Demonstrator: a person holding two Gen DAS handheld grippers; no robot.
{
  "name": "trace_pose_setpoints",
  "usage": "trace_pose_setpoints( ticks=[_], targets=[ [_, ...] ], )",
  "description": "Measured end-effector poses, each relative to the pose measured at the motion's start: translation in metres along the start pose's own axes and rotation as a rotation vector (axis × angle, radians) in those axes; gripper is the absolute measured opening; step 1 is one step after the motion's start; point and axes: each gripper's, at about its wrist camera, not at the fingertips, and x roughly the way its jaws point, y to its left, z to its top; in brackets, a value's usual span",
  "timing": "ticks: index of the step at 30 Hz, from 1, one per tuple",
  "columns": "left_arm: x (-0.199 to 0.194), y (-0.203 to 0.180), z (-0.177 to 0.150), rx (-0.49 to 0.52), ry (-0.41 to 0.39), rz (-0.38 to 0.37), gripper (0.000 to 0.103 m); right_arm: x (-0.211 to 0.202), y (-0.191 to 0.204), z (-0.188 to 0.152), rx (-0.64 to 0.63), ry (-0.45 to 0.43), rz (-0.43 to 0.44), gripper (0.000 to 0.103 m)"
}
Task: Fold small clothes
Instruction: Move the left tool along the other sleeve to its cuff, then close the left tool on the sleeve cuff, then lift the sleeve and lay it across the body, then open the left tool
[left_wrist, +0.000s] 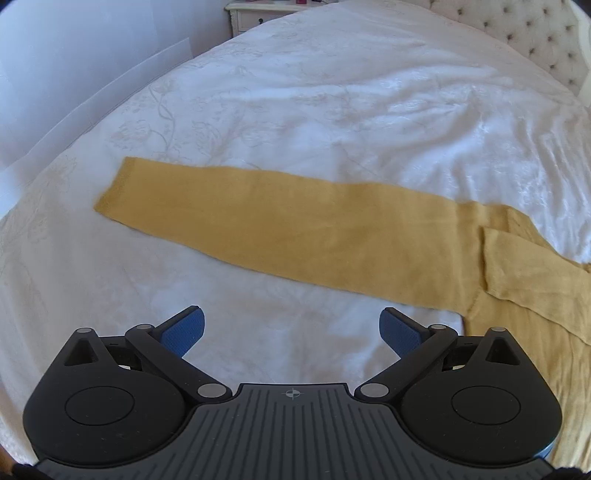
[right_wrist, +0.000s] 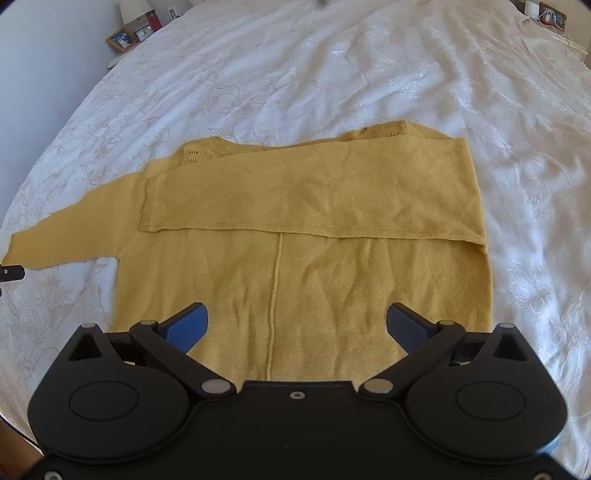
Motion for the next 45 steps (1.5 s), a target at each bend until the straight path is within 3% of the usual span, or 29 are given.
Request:
trace_pose_setpoints(
  ticks=[8,16,23,28,29,31,32,34,40,45],
  targets=[
    [0.039,0.071,0.048,0.031,-0.023,0.076,0.103,0.018,0.052,0.018,-0.011,0.007,0.013,0.102],
    [0.070,0.128,0.082,-0.022,-0.021,0.110,0.103,0.033,0.092,0.034,-0.061,0.029,0.057,0.102],
    [0.106,0.149,0.085,-0.036,0.063,0.068,0.103,0.041,0.103,0.046,-0.069,0.044,0.059,0.102],
    [0.112,0.155,0.085,-0.047,0.057,0.024,0.100,0.044,0.101,0.049,-0.063,0.054,0.039,0.102],
    [0.110,0.156,0.084,-0.059,0.042,0.023,0.095,0.044,0.100,0.049,-0.064,0.055,0.035,0.102],
    [0.107,0.155,0.084,-0.067,0.034,0.046,0.062,0.043,0.100,0.048,-0.066,0.057,0.034,0.102],
    [0.107,0.154,0.084,-0.064,0.036,0.048,0.054,0.043,0.099,0.047,-0.065,0.057,0.034,0.102],
    [0.107,0.154,0.086,-0.066,0.058,-0.002,0.012,0.042,0.098,0.046,-0.061,0.058,0.035,0.102],
    [0.087,0.135,0.089,-0.088,0.050,-0.093,0.011,0.034,0.094,0.038,-0.055,0.046,0.050,0.102],
    [0.045,0.097,0.097,-0.078,-0.026,-0.183,0.011,0.025,0.082,0.029,-0.035,0.028,0.066,0.102]
  ],
)
